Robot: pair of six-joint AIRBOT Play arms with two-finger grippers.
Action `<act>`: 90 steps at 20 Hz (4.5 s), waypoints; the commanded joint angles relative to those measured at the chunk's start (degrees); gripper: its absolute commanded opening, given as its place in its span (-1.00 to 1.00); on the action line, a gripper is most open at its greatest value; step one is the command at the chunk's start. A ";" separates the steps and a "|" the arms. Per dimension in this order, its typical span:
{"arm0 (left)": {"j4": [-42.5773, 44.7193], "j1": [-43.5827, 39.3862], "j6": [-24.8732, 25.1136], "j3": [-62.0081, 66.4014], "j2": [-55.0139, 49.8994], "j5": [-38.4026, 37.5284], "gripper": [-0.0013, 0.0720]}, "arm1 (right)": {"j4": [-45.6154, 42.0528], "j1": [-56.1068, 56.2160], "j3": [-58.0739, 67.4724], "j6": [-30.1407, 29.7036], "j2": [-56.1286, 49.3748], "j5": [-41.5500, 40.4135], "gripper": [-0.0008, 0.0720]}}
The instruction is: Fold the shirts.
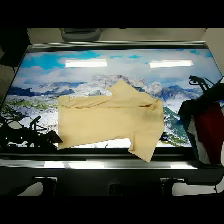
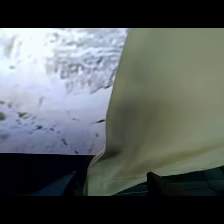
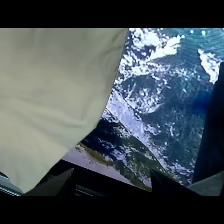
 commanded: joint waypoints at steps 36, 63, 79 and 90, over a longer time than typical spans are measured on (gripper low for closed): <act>0.96 2.27 -9.29 77.11 27.08 13.35 -0.90 | -2.03 -0.20 17.88 -5.20 51.91 -37.68 -0.86; -0.98 -4.59 2.40 57.42 -32.28 6.19 -0.90 | -1.42 17.99 3.67 2.95 -6.12 -45.13 -0.86; 6.36 -2.34 0.79 44.92 -30.34 -19.71 -0.30 | -3.06 17.99 -16.39 3.76 0.42 -17.14 -0.43; 10.60 5.73 1.99 4.76 -4.02 -7.32 0.31 | -7.06 12.22 -20.70 -0.66 7.52 -3.30 0.23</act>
